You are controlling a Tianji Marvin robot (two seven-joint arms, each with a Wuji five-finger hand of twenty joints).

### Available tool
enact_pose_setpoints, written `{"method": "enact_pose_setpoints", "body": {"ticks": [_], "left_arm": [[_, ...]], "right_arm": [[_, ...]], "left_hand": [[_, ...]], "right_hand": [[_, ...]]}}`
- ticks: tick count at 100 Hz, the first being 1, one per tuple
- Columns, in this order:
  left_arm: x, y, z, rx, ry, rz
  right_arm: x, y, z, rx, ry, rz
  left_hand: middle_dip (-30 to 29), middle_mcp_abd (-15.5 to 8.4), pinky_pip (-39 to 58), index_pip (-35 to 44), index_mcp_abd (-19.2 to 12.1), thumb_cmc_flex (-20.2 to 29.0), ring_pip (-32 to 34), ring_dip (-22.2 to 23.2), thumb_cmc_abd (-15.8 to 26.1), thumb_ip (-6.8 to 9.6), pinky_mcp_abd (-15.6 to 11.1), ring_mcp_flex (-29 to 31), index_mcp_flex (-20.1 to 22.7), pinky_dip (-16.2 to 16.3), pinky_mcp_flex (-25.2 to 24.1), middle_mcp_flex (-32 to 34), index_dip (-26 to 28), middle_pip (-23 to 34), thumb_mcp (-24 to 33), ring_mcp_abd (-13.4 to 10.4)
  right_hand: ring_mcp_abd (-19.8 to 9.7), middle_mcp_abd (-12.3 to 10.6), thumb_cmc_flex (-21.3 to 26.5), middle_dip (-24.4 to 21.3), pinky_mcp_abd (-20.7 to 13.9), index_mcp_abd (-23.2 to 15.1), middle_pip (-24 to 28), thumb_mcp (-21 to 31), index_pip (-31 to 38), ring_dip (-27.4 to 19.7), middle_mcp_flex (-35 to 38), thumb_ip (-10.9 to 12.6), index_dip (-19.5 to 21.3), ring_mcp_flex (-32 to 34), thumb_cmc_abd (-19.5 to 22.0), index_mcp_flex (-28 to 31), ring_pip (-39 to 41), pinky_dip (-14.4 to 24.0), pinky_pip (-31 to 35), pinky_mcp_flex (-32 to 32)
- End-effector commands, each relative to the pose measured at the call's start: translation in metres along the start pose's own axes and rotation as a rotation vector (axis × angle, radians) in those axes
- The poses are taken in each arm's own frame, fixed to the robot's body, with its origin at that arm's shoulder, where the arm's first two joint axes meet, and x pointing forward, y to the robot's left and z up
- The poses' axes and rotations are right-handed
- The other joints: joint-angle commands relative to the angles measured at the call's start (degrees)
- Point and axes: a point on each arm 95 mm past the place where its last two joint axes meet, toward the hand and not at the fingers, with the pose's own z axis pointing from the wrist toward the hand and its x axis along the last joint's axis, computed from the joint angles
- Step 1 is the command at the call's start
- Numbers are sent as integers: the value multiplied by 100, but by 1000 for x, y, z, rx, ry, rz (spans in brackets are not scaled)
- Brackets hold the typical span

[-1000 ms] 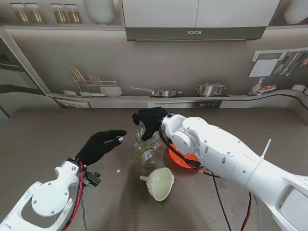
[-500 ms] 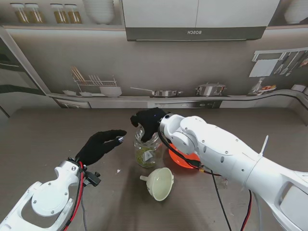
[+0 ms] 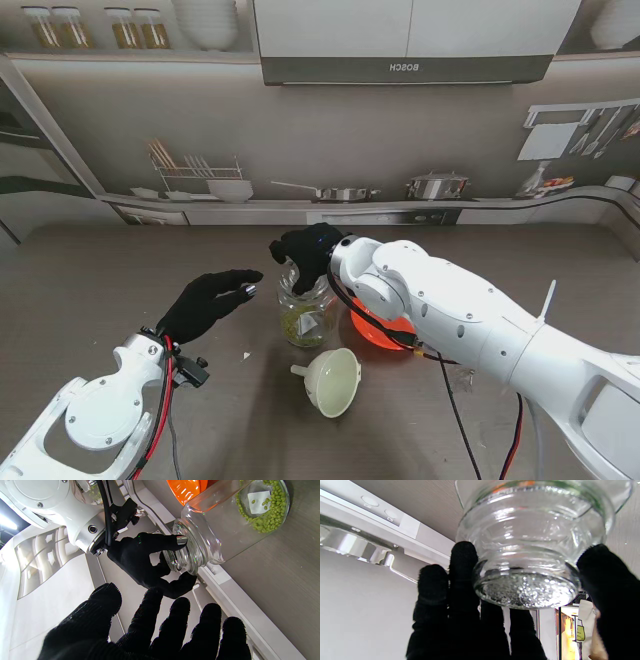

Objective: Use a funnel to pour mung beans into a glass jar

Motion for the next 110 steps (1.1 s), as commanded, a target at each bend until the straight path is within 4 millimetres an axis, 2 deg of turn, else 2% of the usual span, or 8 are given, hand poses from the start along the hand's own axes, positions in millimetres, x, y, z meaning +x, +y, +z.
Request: {"method": "enact_pose_setpoints", "body": {"ticks": [1, 69, 110], "left_arm": [[0, 2, -1, -19, -1, -4], [0, 2, -1, -22, -2, -5], [0, 2, -1, -24, -4, -6]], "right_arm": [[-1, -5, -1, 26, 1, -9], [-1, -4, -2, 35, 18, -48], [-2, -6, -1, 35, 35, -32]], "left_hand": [[16, 2, -96, 24, 17, -175, 92, 74, -2, 163, 27, 91, 72, 68, 21, 27, 25, -6, 1, 18], [17, 5, -93, 20, 31, -165, 93, 74, -2, 165, 42, 95, 65, 71, 27, 32, 24, -4, -9, 28], [17, 3, -95, 24, 32, -165, 89, 72, -1, 166, 38, 87, 74, 70, 25, 30, 26, -5, -8, 26]], "right_hand": [[-236, -261, 479, -48, -3, -3, 26, 923, 426, -420, -59, 815, 64, -316, 348, 123, -666, -40, -56, -93], [-294, -421, 534, -152, -128, -94, -95, 986, 357, -503, -14, 856, 37, -458, 492, 167, -834, -40, -88, -197], [-258, -320, 687, -387, -138, -79, -397, 1238, 56, -551, 9, 892, -103, -466, 313, 81, -903, -70, -170, -263]]}}
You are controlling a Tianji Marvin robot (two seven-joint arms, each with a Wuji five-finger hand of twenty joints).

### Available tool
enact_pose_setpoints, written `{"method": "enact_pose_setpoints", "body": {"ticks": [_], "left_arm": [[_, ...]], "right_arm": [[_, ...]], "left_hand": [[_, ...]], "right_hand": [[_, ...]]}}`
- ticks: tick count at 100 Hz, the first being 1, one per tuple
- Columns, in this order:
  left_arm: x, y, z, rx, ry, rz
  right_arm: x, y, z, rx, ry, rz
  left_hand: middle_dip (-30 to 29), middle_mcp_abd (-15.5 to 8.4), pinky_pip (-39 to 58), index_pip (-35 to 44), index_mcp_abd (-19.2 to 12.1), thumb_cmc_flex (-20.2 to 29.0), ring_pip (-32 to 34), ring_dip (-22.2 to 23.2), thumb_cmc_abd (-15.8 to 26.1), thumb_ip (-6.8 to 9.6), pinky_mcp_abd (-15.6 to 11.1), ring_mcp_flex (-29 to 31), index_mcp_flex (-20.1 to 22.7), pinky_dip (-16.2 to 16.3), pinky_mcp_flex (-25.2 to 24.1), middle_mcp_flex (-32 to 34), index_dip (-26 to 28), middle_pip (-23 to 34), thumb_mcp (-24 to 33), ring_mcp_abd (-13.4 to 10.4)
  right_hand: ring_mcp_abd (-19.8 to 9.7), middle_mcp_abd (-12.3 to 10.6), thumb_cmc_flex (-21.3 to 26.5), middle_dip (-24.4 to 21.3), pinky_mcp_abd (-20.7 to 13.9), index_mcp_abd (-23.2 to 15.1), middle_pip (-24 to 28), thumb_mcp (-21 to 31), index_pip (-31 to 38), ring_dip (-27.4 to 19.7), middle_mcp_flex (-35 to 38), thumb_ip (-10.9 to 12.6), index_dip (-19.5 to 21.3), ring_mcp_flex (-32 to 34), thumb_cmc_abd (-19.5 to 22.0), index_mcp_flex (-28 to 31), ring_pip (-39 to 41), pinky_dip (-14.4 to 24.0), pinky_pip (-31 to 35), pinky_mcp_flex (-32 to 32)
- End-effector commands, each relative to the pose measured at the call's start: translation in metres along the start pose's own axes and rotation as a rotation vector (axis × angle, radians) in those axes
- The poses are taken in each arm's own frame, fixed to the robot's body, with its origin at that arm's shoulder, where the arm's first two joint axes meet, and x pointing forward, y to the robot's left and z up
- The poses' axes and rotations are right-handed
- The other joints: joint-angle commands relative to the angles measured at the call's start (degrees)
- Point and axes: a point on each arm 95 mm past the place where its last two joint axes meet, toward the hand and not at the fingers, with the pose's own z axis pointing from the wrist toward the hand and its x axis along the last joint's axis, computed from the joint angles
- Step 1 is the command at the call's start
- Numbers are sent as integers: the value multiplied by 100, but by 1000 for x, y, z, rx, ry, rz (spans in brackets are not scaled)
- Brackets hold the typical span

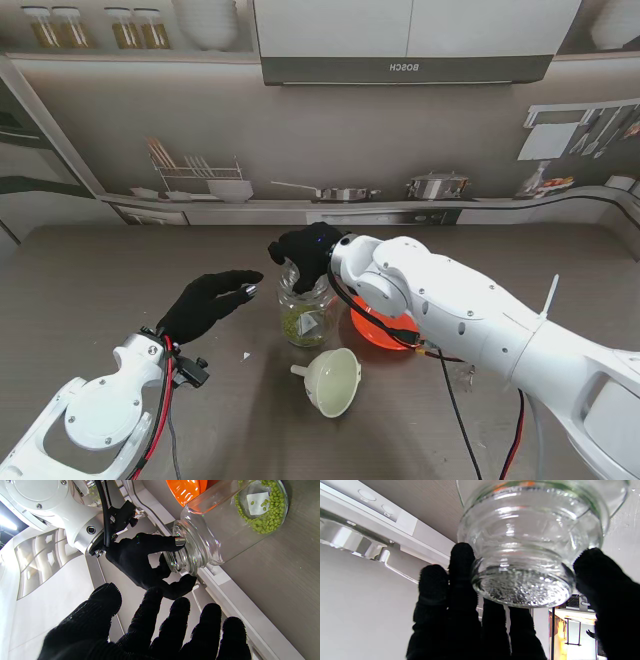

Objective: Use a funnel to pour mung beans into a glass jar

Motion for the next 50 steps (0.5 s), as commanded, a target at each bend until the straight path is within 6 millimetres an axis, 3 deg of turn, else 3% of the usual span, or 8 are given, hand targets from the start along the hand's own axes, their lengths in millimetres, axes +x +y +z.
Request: {"method": "enact_pose_setpoints", "body": {"ticks": [1, 50], "left_arm": [[0, 2, -1, -19, -2, -5], [0, 2, -1, -21, -4, -7]], "right_arm": [[-1, -9, 0, 30, 3, 2], [-1, -10, 1, 25, 28, 13]], "left_hand": [[17, 12, -95, 15, 32, -163, 92, 72, -2, 166, 38, 92, 73, 69, 23, 30, 25, -5, -7, 28], [16, 5, -92, 11, 20, -165, 90, 72, 2, 165, 31, 86, 66, 72, 25, 26, 24, -5, -14, 19]], "right_hand": [[-394, -72, 702, -81, -154, -88, -35, 1112, 169, -286, -9, 758, -52, -190, 158, 87, -452, -71, -45, -38], [-525, 29, 909, -155, -373, 3, 13, 1472, 113, -325, -87, 868, -121, -117, 92, 83, -446, -124, -92, 45]]}}
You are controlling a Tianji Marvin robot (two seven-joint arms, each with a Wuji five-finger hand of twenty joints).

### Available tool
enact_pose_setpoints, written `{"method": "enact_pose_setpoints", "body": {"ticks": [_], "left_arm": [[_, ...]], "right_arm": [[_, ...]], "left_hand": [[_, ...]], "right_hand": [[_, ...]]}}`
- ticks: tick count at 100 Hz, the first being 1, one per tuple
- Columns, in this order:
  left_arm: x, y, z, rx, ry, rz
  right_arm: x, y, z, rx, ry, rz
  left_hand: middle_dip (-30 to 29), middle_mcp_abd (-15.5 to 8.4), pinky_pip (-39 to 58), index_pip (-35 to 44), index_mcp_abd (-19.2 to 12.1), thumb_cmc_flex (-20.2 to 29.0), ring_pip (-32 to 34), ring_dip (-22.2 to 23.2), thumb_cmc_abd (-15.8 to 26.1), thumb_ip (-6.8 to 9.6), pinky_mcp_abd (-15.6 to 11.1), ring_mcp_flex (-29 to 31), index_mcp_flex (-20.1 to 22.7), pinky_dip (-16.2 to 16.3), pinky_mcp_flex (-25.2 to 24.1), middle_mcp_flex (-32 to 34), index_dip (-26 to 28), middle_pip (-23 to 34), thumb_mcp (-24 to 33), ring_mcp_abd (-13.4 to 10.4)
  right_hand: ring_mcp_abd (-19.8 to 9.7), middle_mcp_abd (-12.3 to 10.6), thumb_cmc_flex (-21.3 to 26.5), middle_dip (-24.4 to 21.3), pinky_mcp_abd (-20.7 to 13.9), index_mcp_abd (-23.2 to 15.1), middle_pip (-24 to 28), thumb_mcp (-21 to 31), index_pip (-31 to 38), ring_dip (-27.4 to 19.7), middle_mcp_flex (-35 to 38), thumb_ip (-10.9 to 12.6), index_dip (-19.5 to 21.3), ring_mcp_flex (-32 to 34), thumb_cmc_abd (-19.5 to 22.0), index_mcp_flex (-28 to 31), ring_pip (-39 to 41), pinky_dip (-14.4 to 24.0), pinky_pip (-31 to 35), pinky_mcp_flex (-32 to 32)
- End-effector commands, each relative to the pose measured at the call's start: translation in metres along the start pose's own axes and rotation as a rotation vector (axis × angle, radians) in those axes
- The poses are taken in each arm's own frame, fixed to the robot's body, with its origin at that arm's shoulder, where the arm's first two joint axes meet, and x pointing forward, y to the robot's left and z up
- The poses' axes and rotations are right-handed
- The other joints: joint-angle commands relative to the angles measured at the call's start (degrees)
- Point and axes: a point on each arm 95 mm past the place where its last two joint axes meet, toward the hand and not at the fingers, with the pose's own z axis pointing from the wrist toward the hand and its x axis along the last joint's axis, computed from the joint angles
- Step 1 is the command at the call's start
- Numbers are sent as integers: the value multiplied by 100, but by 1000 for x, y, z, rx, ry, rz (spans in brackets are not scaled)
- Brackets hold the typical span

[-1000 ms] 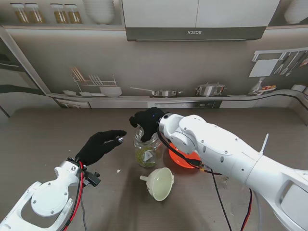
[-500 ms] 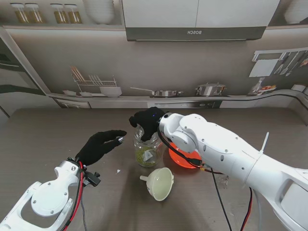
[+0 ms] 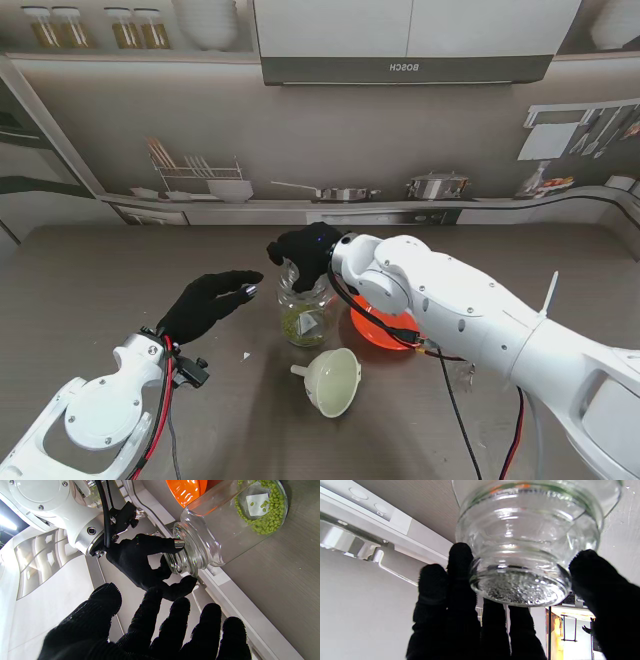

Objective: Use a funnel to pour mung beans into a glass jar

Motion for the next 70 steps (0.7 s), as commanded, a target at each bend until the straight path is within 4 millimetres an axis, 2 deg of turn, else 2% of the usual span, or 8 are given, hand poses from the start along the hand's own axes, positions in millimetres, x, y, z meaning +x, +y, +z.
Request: {"method": "enact_pose_setpoints", "body": {"ticks": [1, 28, 70], "left_arm": [[0, 2, -1, -19, -2, -6], [0, 2, 0, -22, -3, -5], [0, 3, 1, -27, -4, -5]], "right_arm": [[0, -9, 0, 34, 4, -3], [0, -11, -1, 42, 9, 3], [-1, -13, -3, 44, 11, 1]], "left_hand": [[17, 1, -93, 14, 20, -166, 91, 73, 5, 164, 30, 90, 74, 72, 23, 30, 24, -3, -15, 25], [17, 1, -92, 4, 34, -163, 92, 73, 4, 166, 34, 93, 51, 72, 28, 32, 21, -4, -15, 32], [17, 6, -92, 13, 29, -167, 95, 75, 0, 165, 31, 95, 71, 71, 29, 33, 25, -4, -12, 32]], "right_hand": [[-634, 32, 913, -54, -396, 6, 24, 1182, 116, -309, -92, 839, -111, -97, 92, 78, -370, -57, -21, 51], [-782, 70, 976, -84, -598, 52, 58, 1234, 143, -310, -120, 856, -132, 0, 99, 82, -300, -31, 128, 191], [-877, 112, 975, -143, -728, 71, 52, 1213, 153, -330, -169, 847, -168, -1, 46, 55, -270, -40, 188, 202]]}}
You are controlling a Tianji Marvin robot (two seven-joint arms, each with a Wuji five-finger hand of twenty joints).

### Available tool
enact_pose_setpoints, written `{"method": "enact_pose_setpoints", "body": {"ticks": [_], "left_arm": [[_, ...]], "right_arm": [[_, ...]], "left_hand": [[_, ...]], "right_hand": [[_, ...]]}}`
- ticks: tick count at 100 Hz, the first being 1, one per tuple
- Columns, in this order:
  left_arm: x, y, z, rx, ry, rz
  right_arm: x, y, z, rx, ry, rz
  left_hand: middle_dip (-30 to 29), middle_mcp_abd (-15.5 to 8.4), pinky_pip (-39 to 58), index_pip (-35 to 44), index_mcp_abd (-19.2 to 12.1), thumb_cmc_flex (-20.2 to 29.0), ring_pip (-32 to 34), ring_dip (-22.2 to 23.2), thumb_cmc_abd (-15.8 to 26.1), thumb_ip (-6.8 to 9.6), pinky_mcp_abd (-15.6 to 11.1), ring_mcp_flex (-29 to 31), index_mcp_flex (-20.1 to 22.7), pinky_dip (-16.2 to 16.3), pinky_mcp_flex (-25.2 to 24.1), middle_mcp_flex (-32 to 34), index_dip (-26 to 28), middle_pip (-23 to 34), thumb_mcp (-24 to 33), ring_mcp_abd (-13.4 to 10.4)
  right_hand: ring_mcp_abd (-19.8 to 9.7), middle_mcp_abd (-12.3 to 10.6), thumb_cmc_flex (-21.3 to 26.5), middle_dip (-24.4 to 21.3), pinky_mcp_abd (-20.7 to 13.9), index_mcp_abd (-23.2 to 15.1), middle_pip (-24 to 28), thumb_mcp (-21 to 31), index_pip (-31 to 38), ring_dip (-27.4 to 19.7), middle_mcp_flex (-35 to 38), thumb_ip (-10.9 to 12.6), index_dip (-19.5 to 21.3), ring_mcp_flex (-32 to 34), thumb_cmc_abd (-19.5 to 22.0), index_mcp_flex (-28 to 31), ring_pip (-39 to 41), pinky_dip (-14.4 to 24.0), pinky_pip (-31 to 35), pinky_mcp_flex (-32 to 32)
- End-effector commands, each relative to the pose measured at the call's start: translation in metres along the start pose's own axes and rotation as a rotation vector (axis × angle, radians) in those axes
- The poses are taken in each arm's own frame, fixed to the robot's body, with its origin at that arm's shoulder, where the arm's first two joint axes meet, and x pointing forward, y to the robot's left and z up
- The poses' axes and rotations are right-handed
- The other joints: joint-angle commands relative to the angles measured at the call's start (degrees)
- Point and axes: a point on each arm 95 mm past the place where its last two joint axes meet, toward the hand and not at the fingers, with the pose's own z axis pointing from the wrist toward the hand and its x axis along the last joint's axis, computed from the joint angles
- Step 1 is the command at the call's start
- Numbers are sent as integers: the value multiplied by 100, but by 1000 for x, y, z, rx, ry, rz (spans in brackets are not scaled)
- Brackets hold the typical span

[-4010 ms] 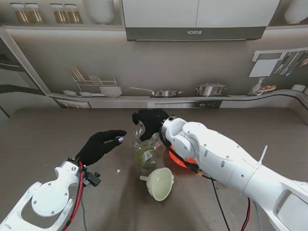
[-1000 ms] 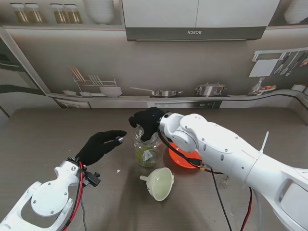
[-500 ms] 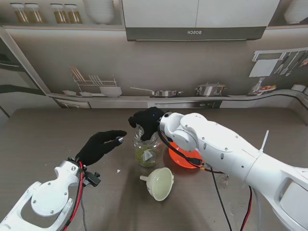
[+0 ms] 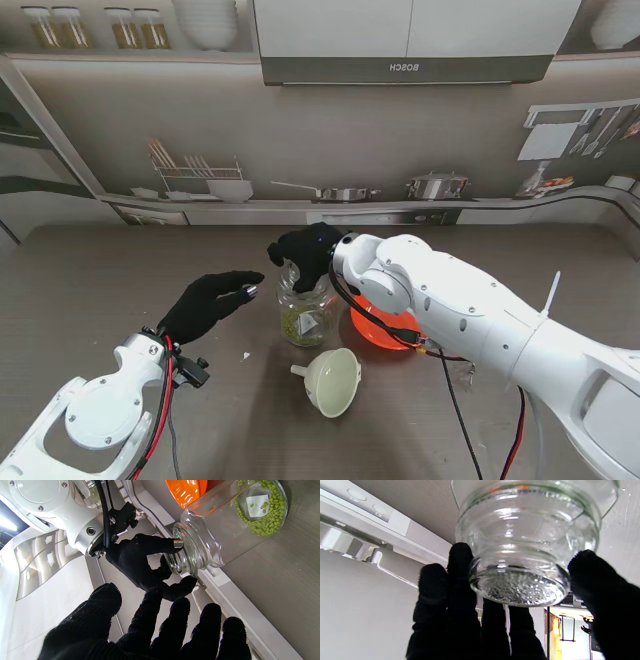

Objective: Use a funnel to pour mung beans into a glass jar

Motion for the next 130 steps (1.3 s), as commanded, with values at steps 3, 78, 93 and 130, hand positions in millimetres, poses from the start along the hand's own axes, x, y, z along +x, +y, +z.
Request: {"method": "enact_pose_setpoints", "body": {"ticks": [3, 78, 93, 130], "left_arm": [[0, 3, 0, -22, -3, -4], [0, 4, 1, -28, -3, -3], [0, 4, 1, -31, -4, -4], [0, 4, 1, -34, -4, -3]], "right_arm": [[0, -12, -2, 39, 1, -2], [-9, -23, -7, 47, -27, 47], [-12, -22, -8, 36, -38, 47], [-20, -13, -11, -18, -93, 94]], "left_hand": [[17, 0, -92, 15, 26, -163, 94, 75, 0, 166, 31, 94, 78, 71, 29, 35, 25, -3, -8, 31], [19, 9, -91, 16, 19, -164, 96, 75, 6, 166, 34, 98, 80, 74, 29, 39, 25, -2, -12, 22], [18, 1, -89, 10, 21, -165, 93, 74, 9, 165, 31, 92, 67, 75, 31, 36, 23, -3, -17, 23], [20, 7, -89, 10, 21, -163, 96, 76, 4, 168, 38, 97, 65, 77, 28, 44, 24, 0, -13, 30]], "right_hand": [[-885, 85, 973, -79, -730, 53, 51, 1159, 151, -268, -168, 842, -109, 4, 34, 48, -258, -30, 204, 144], [-72, 221, -290, 227, 457, -698, 266, -242, -505, -214, -1105, 515, 194, -573, -321, -940, -386, 149, -160, -197], [-32, 244, -440, 235, 471, -534, 240, -370, -578, -317, -1303, 518, 275, -787, -172, -1143, -578, 152, -270, -304], [235, 291, -766, -43, 697, -237, -74, -1155, -1053, -913, -1503, 603, 211, -1222, 566, -1244, -1567, 19, -822, -637]]}}
